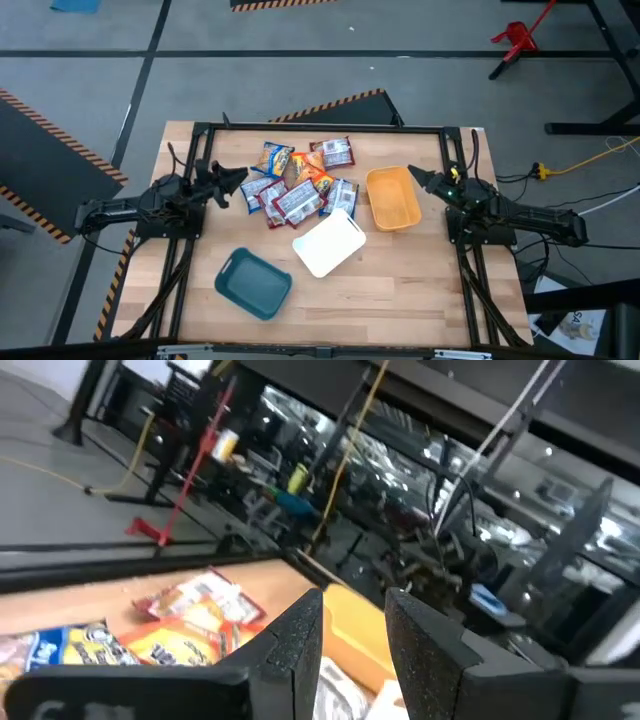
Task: Sort Maruchan noodles
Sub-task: Put the bottom left red noodle pack into the yellow bin
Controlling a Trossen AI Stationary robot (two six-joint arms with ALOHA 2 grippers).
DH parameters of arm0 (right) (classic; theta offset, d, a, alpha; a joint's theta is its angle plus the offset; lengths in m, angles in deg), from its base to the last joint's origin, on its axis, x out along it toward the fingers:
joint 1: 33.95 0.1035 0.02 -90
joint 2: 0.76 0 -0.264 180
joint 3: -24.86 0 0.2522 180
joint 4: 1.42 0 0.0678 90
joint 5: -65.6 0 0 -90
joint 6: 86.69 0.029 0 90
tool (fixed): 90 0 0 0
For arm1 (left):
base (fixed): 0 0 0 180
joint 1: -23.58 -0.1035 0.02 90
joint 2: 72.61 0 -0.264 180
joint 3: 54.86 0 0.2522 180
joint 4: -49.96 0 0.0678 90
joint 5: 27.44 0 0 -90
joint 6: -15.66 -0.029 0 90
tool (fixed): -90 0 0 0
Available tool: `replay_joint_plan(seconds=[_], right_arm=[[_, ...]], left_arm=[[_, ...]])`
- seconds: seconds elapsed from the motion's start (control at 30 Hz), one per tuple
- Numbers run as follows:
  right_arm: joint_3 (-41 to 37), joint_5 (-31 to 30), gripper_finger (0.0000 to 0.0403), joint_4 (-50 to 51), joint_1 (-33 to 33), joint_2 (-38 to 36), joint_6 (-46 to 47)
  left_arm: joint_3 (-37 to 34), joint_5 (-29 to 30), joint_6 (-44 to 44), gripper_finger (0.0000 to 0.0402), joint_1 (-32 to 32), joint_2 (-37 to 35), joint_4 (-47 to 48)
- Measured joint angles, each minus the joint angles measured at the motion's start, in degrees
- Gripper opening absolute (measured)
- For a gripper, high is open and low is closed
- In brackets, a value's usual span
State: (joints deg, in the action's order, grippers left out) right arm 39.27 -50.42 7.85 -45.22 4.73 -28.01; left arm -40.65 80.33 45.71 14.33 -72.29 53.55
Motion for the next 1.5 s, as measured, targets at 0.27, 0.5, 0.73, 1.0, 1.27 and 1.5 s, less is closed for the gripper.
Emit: replay_joint_plan(seconds=[0.27, 0.5, 0.73, 1.0, 1.27, 1.5], right_arm=[[0.0, -2.8, 0.0294, -0.1, 0.0, 0.0, 0.0], [0.0, -2.9, 0.0294, -0.1, 0.0, 0.0, 0.0], [0.0, -3.7, 0.0294, 0.2, 0.0, 0.0, -0.6], [0.1, -5.9, 0.0294, 0.5, 0.0, 0.0, -2.1], [0.1, -2.4, 0.0294, 0.7, 0.0, 0.0, -2.0], [0.0, -0.4, 0.0294, -2.3, 0.0, 0.0, -4.4]], left_arm=[[0.0, 5.6, 0.9, 0.0105, 0.0, 0.0, -5.6], [0.0, 13.6, 1.2, 0.0105, 0.0, 0.0, -11.2], [0.0, 14.3, 1.0, 0.0105, 0.0, 0.0, -11.8], [0.0, 17.3, 1.0, 0.0105, 0.0, 0.0, -12.4], [0.2, 17.1, 7.0, 0.0105, 0.0, 0.0, -14.9], [6.8, 12.6, 9.0, 0.0105, 0.0, 3.0, -14.9]])
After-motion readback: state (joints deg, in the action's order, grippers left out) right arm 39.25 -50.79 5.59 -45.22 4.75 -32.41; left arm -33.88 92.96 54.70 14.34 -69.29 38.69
